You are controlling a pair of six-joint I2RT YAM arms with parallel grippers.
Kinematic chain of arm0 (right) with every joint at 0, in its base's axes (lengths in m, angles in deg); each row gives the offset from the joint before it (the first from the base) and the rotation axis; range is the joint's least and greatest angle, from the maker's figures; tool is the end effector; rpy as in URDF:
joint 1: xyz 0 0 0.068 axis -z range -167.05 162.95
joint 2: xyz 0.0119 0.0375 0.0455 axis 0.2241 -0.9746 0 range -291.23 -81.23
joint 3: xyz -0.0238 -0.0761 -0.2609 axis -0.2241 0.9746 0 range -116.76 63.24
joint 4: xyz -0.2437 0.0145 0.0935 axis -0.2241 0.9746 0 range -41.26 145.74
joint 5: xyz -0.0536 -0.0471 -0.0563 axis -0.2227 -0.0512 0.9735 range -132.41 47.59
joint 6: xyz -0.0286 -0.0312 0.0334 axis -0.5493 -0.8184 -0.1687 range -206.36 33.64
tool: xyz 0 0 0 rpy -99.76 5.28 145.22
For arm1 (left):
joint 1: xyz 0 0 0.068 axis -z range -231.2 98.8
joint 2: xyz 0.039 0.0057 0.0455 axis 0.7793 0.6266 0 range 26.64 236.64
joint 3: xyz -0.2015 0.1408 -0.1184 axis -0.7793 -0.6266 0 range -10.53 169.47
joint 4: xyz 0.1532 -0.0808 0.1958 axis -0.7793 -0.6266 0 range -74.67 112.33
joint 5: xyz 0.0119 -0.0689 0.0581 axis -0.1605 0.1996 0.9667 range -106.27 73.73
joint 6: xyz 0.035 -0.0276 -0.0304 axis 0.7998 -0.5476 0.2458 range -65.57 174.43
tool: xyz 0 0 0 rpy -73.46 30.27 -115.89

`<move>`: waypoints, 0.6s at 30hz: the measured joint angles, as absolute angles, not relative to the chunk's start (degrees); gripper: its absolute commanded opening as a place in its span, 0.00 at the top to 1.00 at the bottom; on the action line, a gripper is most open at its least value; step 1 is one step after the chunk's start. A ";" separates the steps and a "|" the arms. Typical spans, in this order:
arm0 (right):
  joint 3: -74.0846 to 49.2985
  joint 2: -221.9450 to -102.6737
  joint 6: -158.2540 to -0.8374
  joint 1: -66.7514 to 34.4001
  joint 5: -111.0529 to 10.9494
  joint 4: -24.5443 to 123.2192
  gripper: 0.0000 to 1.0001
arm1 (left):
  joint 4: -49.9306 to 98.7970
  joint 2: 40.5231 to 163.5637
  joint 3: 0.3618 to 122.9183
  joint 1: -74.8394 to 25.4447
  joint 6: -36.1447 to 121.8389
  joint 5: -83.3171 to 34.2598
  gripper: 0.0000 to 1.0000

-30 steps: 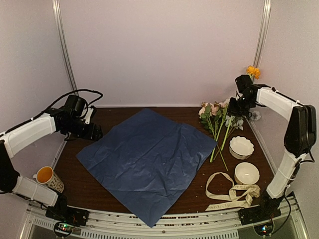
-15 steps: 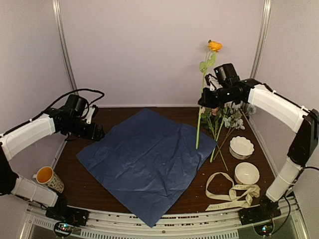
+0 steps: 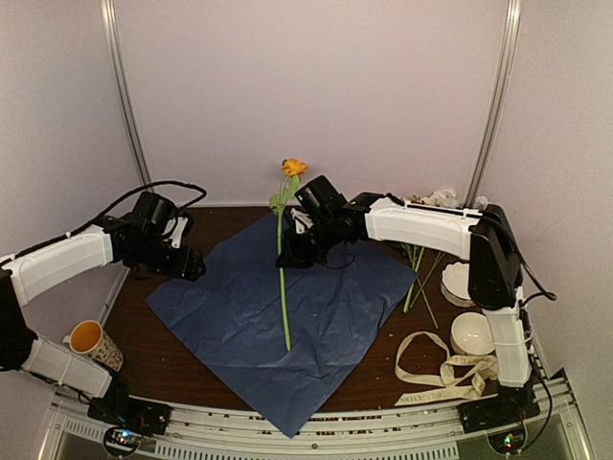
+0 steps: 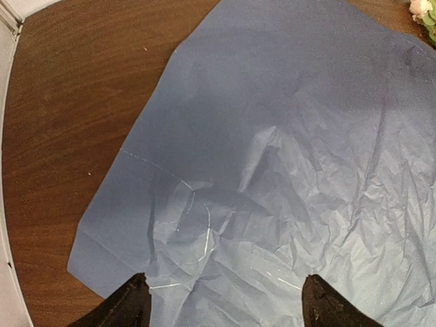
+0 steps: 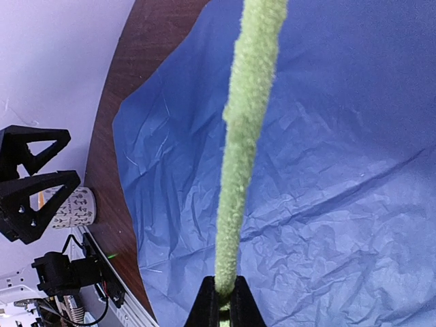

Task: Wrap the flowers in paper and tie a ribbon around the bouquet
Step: Place the fake flower on the flattened wrapping paper.

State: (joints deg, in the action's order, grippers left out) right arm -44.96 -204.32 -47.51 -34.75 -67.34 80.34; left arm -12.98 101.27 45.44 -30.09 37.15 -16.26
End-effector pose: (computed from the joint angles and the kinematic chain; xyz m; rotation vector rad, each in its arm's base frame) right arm 0.3184 0.3721 0.2527 -0.4360 2.6150 1.1475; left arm 0.2479 -0.0957 0.2579 0.0848 2.5330 -0.2708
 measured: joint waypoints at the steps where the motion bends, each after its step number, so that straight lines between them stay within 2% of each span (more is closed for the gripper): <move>1: -46.19 -205.80 -47.12 -35.10 -67.56 80.75 1.00 | -12.70 101.70 44.85 -30.07 36.95 -16.39 0.21; 3: -48.55 -207.97 -46.85 -35.54 -67.60 81.95 0.97 | -12.22 102.91 43.82 -29.79 36.54 -16.69 0.21; 7: -55.30 -211.59 -48.06 -35.36 -66.57 86.48 0.66 | -11.95 104.35 43.10 -29.20 36.12 -17.15 0.21; 9: -60.31 -213.65 -50.05 -35.01 -66.31 89.91 0.59 | -11.69 104.44 43.10 -29.07 36.01 -17.31 0.21; 13: -64.61 -213.89 -55.71 -33.55 -62.99 97.56 0.56 | -11.21 104.44 43.10 -28.98 35.90 -17.52 0.21; 18: -51.61 -203.55 -61.06 -28.61 -56.91 101.78 0.57 | -10.64 104.63 43.12 -28.85 35.90 -17.57 0.21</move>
